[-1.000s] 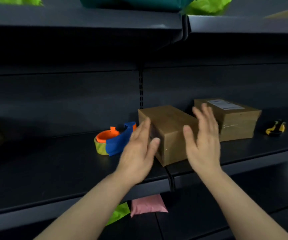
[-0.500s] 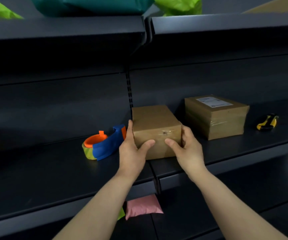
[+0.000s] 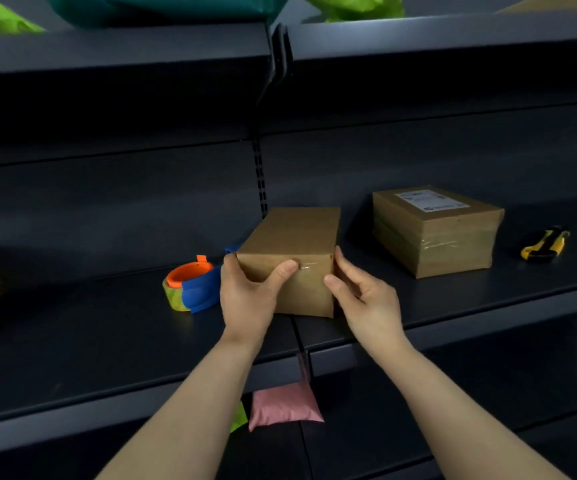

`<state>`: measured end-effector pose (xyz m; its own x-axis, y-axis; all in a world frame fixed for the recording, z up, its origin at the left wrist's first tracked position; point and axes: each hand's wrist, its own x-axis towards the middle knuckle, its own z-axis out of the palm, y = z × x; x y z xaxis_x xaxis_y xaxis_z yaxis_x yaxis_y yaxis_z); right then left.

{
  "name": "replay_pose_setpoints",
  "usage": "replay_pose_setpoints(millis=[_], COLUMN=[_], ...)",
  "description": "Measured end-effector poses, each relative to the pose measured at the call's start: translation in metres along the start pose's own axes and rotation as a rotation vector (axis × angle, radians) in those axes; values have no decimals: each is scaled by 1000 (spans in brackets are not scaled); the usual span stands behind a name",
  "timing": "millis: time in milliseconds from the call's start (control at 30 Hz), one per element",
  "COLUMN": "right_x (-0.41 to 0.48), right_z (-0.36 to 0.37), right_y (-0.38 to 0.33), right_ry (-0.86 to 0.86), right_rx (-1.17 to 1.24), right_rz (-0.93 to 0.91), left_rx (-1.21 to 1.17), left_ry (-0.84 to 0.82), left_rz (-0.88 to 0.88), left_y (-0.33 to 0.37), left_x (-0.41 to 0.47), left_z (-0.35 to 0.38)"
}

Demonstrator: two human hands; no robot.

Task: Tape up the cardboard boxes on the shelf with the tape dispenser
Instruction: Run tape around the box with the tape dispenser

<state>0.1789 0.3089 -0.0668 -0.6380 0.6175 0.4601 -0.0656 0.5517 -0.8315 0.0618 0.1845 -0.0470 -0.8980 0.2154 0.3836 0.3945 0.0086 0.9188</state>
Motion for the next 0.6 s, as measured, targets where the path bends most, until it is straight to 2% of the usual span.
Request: replay_pose_setpoints(millis=[100,167,233,300,367,467,533,600], right_x=[-1,-2,0,10,30,57,66,68], right_z=[-1,-3,-8,-13,-16,-14,-11,-10], right_y=[1,-1,-5,-5,0,-2,-3,-1], right_ry=[6,39,75,163,212,45,-84,-110], right_rx=[85,242,392,361,237,275,349,354], right_rz=[20,45,124,170,212,362,427,445], left_rx=[-158,-229,-324,-363,-134,212,227,222], left_ry=[-71,-125,-89,20,110,29,-109,-165], left_rz=[-39,-94,-190,-233,-91,117,110,152], left_y=[0,-2,0,2,10,16,12,3], left_x=[-1,2,6,8,1,-15,-18,-16], left_z=[-5,-10,-16,-21,-22,-13,-4,-5])
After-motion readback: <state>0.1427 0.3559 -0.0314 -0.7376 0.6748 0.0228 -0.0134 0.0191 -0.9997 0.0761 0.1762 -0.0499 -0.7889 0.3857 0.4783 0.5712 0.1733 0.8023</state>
